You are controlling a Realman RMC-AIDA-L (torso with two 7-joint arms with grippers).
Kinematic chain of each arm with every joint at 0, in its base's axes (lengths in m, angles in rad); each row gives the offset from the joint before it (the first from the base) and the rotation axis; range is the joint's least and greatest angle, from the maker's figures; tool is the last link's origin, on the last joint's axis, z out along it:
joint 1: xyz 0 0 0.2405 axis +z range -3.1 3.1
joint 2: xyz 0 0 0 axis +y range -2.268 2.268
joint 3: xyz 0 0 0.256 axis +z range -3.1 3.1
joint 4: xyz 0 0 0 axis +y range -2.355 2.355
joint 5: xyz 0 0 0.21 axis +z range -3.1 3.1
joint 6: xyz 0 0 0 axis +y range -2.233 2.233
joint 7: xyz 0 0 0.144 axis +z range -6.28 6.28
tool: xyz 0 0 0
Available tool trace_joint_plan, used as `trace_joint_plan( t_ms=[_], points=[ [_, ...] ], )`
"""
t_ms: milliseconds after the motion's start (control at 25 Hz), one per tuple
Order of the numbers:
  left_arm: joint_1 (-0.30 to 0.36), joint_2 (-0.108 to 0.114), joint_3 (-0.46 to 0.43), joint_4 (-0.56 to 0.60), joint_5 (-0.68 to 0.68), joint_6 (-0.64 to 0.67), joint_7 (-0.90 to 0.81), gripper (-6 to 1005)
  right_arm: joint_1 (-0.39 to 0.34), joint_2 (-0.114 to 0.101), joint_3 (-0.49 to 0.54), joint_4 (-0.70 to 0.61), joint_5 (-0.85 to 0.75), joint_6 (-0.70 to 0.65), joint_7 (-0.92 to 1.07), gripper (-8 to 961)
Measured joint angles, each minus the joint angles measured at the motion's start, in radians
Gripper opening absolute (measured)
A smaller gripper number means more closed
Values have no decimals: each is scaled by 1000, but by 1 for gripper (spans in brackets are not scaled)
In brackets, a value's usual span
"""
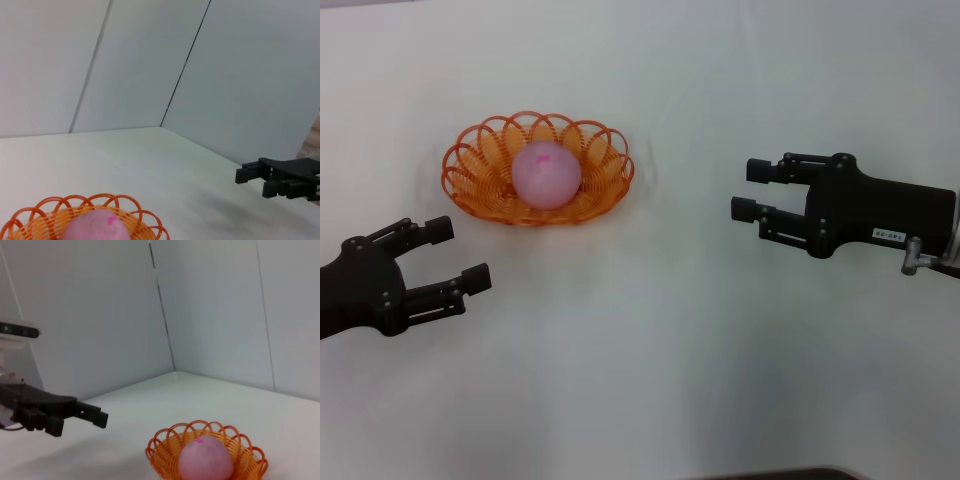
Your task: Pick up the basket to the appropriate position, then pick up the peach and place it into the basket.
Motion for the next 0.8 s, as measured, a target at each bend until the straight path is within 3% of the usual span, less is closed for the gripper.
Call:
trace_joint_plan(
  t_ms=[480, 680, 800],
  points=[
    [3, 0, 0, 0, 0, 0, 1, 908, 17, 5, -8, 4, -31, 42, 4, 679],
    [3, 0, 0, 0, 0, 1, 1, 908, 16, 5, -7, 6, -31, 47, 5, 881],
    [3, 0, 0, 0, 0, 2, -1, 908, 16, 5, -5, 6, -31, 47, 5, 908]
  ],
)
